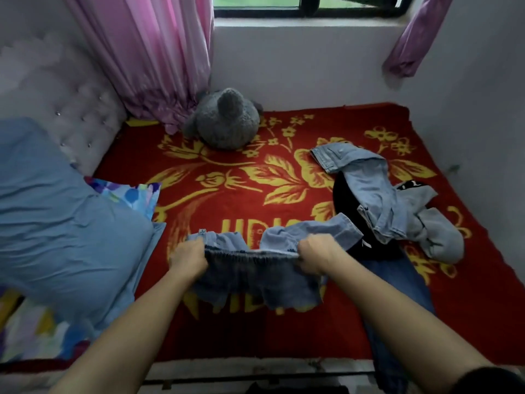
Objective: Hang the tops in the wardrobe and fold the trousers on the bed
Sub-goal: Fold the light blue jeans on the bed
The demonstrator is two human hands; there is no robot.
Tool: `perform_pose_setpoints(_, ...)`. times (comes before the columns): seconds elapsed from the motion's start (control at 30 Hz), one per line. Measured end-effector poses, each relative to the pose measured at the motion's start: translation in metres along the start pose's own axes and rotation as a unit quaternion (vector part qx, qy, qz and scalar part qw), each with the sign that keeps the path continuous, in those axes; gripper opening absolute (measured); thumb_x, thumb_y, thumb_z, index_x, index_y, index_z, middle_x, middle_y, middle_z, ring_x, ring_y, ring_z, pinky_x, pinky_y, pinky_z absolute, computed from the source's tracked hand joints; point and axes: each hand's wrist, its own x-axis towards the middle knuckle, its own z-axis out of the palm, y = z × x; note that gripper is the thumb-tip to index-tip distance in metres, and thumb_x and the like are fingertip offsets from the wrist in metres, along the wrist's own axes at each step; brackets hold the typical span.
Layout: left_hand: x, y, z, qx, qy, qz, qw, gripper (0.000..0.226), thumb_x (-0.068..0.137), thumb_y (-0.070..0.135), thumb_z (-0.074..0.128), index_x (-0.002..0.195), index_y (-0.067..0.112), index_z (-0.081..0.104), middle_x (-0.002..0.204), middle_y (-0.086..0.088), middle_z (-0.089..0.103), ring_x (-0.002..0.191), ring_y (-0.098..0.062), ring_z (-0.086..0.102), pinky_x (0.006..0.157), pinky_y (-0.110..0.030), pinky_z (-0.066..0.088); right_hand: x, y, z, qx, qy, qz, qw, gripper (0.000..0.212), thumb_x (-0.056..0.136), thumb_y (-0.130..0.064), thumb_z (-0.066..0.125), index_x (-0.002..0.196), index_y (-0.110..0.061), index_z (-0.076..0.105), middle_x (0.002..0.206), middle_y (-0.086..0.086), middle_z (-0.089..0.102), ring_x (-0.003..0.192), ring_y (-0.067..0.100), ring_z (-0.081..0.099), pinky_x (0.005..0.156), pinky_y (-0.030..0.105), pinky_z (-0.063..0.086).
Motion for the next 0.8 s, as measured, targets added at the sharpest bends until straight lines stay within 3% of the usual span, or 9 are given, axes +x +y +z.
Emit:
perform_pose_setpoints(0.07, 0.011, 0.001, -0.035, -0.098, 0.123, -0.014, 0.987, 0.018, 0.089, 0.012, 0.048, 0.106, 0.013, 0.055, 0.108, -0.017, 0.064, 0.102, -0.039, 0.058, 0.075, -0.042, 0.047, 0.005, 0.023, -0.038, 0.049, 0.109, 0.042, 0.992, 0.01, 0.092, -0.022, 0.051, 0.09, -0.015, 0.058, 0.085, 0.007, 0.063, 0.084, 0.032, 0.066, 0.061, 0.034, 0.043)
perform_pose_setpoints(0.17, 0.028, 0.009, -0.107, -0.23, 0.267, -0.006, 0.936, 0.02, 0.092, 0.013, 0.051, 0.108, 0.009, 0.062, 0.11, -0.022, 0.063, 0.105, -0.042, 0.056, 0.078, -0.044, 0.045, 0.007, 0.049, -0.105, 0.114, 0.264, 0.084, 0.954, 0.003, 0.096, -0.012, 0.047, 0.097, -0.011, 0.049, 0.093, 0.015, 0.059, 0.088, 0.039, 0.062, 0.067, 0.042, 0.045)
perform_pose_setpoints(0.27, 0.034, 0.024, -0.188, -0.407, 0.354, 0.003, 0.842, 0.019, 0.089, 0.008, 0.053, 0.106, 0.003, 0.061, 0.108, -0.023, 0.066, 0.102, -0.038, 0.059, 0.083, -0.041, 0.043, -0.001, 0.058, -0.176, 0.188, 0.406, 0.104, 0.888, 0.018, 0.088, 0.0, 0.048, 0.104, -0.004, 0.055, 0.102, 0.022, 0.06, 0.095, 0.045, 0.058, 0.077, 0.047, 0.044)
perform_pose_setpoints(0.37, 0.024, 0.039, -0.268, -0.509, 0.432, 0.05, 0.743, 0.017, 0.085, 0.002, 0.048, 0.098, 0.011, 0.054, 0.093, -0.012, 0.061, 0.087, -0.021, 0.055, 0.081, -0.035, 0.043, -0.02, 0.067, -0.245, 0.237, 0.517, 0.084, 0.818, 0.041, 0.081, 0.005, 0.049, 0.119, -0.005, 0.059, 0.114, 0.02, 0.061, 0.105, 0.04, 0.057, 0.087, 0.041, 0.043)
perform_pose_setpoints(0.5, 0.0, 0.051, -0.359, -0.544, 0.503, 0.131, 0.659, 0.026, 0.077, 0.003, 0.042, 0.099, 0.017, 0.046, 0.089, 0.0, 0.056, 0.075, -0.006, 0.048, 0.072, -0.018, 0.041, -0.049, 0.079, -0.322, 0.274, 0.615, 0.058, 0.737, 0.055, 0.074, 0.009, 0.047, 0.127, -0.005, 0.059, 0.119, 0.018, 0.06, 0.11, 0.031, 0.055, 0.09, 0.019, 0.035)
perform_pose_setpoints(0.57, -0.009, 0.055, -0.39, -0.532, 0.528, 0.144, 0.646, 0.03, 0.076, 0.003, 0.043, 0.101, 0.016, 0.053, 0.09, 0.003, 0.058, 0.074, -0.001, 0.048, 0.068, -0.005, 0.037, -0.061, 0.083, -0.351, 0.291, 0.65, 0.049, 0.7, 0.057, 0.074, 0.009, 0.046, 0.127, -0.004, 0.06, 0.12, 0.018, 0.06, 0.112, 0.028, 0.055, 0.086, 0.002, 0.027)
perform_pose_setpoints(0.63, -0.019, 0.059, -0.412, -0.519, 0.549, 0.153, 0.638, 0.039, 0.076, 0.002, 0.043, 0.111, 0.009, 0.061, 0.096, 0.003, 0.062, 0.082, 0.001, 0.052, 0.071, 0.0, 0.035, -0.073, 0.086, -0.371, 0.297, 0.671, 0.042, 0.678, 0.059, 0.075, 0.009, 0.046, 0.13, -0.005, 0.059, 0.121, 0.017, 0.059, 0.114, 0.027, 0.055, 0.084, -0.007, 0.021)
perform_pose_setpoints(0.73, -0.034, 0.067, -0.43, -0.504, 0.585, 0.172, 0.612, 0.051, 0.077, -0.002, 0.042, 0.122, 0.009, 0.063, 0.112, 0.001, 0.065, 0.103, -0.01, 0.059, 0.087, -0.004, 0.039, -0.09, 0.087, -0.386, 0.291, 0.701, 0.024, 0.65, 0.062, 0.073, 0.011, 0.045, 0.132, -0.003, 0.058, 0.122, 0.018, 0.059, 0.11, 0.019, 0.053, 0.087, -0.006, 0.023)
perform_pose_setpoints(0.8, -0.045, 0.072, -0.44, -0.504, 0.619, 0.193, 0.571, 0.054, 0.073, -0.004, 0.04, 0.121, 0.007, 0.064, 0.117, -0.007, 0.068, 0.11, -0.02, 0.061, 0.096, -0.015, 0.044, -0.1, 0.088, -0.393, 0.277, 0.73, 0.013, 0.625, 0.063, 0.071, 0.012, 0.044, 0.131, -0.002, 0.059, 0.121, 0.018, 0.06, 0.107, 0.01, 0.048, 0.088, -0.006, 0.024)
